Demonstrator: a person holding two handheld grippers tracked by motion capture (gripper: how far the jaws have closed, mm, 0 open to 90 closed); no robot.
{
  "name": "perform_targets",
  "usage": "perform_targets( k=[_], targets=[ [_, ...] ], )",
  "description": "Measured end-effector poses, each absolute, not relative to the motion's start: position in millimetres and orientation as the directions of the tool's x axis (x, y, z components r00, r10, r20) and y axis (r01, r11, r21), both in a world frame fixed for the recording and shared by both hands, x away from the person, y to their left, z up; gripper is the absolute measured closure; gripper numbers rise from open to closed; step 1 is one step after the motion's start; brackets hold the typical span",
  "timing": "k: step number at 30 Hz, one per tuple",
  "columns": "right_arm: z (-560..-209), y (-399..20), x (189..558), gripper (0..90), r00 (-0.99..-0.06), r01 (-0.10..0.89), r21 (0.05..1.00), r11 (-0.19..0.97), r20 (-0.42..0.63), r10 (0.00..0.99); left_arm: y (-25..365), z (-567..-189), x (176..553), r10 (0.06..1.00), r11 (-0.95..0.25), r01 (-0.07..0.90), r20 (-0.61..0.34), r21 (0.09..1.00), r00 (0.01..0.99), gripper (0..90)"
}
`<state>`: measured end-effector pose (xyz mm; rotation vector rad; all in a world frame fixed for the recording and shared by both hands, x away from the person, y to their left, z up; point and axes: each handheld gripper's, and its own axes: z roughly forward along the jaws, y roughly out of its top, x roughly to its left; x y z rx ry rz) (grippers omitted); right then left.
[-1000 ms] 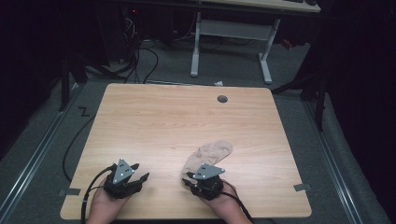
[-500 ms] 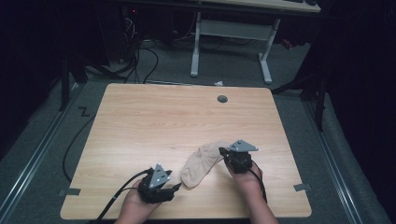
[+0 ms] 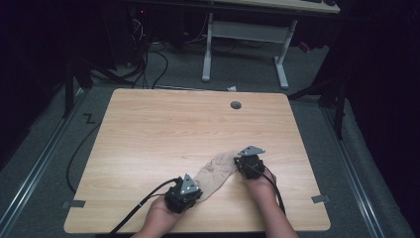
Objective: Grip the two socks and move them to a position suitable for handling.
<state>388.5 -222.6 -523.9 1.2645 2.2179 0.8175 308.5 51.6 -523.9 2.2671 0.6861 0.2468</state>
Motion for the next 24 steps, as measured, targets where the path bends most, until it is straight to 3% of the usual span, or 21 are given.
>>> perform_targets(
  k=[2,7,14,19,24],
  targets=[
    [-524,-227,387,90.0,-0.460,0.607,0.689,0.395,-0.101,0.882,65,-522,309,0.550,-0.582,0.429,-0.055,0.691,0.833,82.9],
    [-524,-243,390,90.0,-0.400,0.628,0.688,0.363,-0.114,0.909,98,-518,309,0.588,-0.607,0.448,-0.009,0.656,0.809,80.8],
    [-521,-251,392,90.0,-0.368,0.622,0.709,0.333,-0.110,0.923,133,-515,313,0.644,-0.541,0.484,-0.032,0.688,0.765,77.7],
    [-498,-220,358,89.9,-0.490,0.516,0.782,0.351,-0.067,0.869,145,-507,315,0.693,-0.485,0.485,-0.018,0.728,0.720,74.0],
    [-506,-148,337,89.5,-0.692,0.438,0.747,0.501,-0.076,0.718,141,-518,318,0.690,-0.515,0.504,-0.013,0.694,0.724,76.5]
  ],
)
